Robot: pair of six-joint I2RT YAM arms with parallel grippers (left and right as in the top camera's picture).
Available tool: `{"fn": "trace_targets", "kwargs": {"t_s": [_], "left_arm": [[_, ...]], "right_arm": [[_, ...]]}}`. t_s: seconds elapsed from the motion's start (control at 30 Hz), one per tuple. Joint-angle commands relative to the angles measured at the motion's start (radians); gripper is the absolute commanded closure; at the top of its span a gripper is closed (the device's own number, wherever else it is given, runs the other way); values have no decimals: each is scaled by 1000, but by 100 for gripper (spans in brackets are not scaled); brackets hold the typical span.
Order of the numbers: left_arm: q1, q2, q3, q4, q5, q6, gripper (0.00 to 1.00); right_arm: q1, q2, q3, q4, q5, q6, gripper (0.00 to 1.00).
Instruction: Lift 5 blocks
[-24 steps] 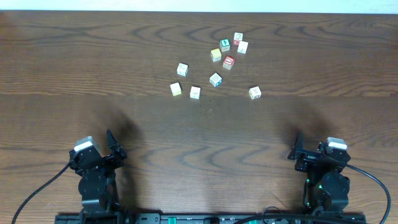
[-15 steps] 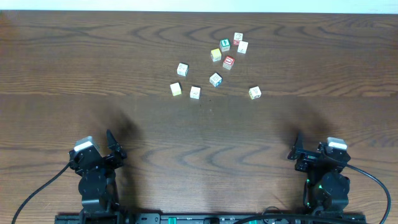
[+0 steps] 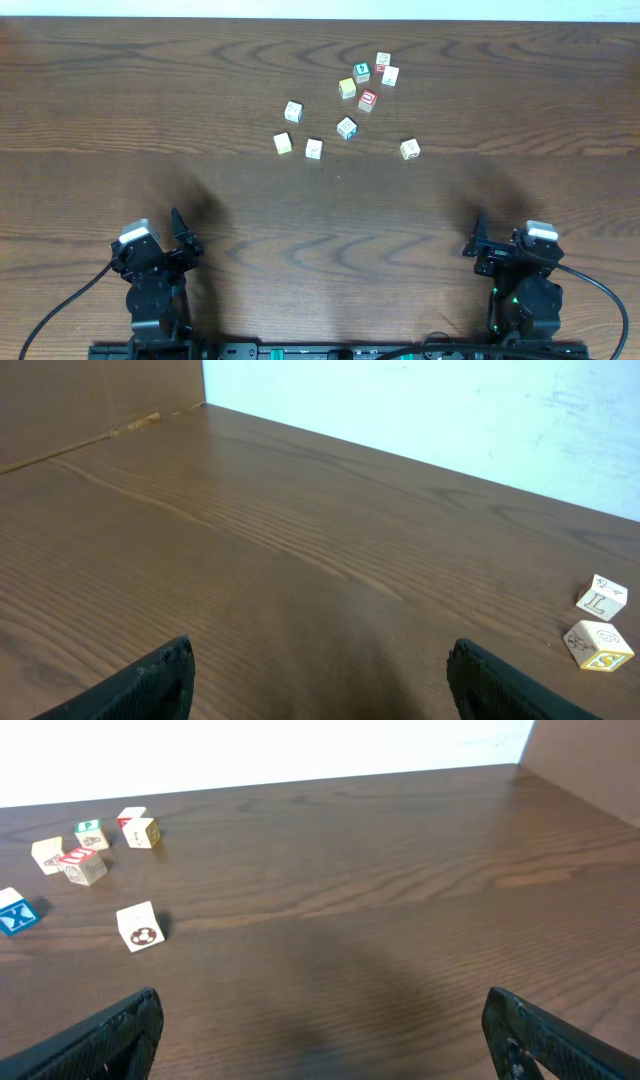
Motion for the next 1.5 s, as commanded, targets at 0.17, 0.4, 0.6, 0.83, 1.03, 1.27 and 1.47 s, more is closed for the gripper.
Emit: {"fn": "trace_targets", "kwargs": {"t_s": [0.17, 0.4, 0.6, 0.83, 1.03, 1.27, 1.47], "left_arm": [[4, -6, -25, -9, -2, 8, 19], [4, -6, -25, -9, -2, 8, 19], [4, -6, -25, -9, -2, 8, 19], [4, -6, -25, -9, -2, 8, 19], [4, -6, -25, -9, -2, 8, 19], [4, -6, -25, -9, -2, 8, 19], [4, -6, -25, -7, -2, 8, 19]], "right_arm": [[-10, -7, -5, 3, -5, -9, 1], [-9, -7, -5, 3, -5, -9, 1], [-10, -7, -5, 3, -5, -9, 1], [-9, -7, -5, 3, -5, -9, 1], [-10, -7, -5, 8, -9, -9, 1], [-9, -7, -5, 2, -60, -8, 1], [-10, -7, -5, 14, -88, -9, 1]]}}
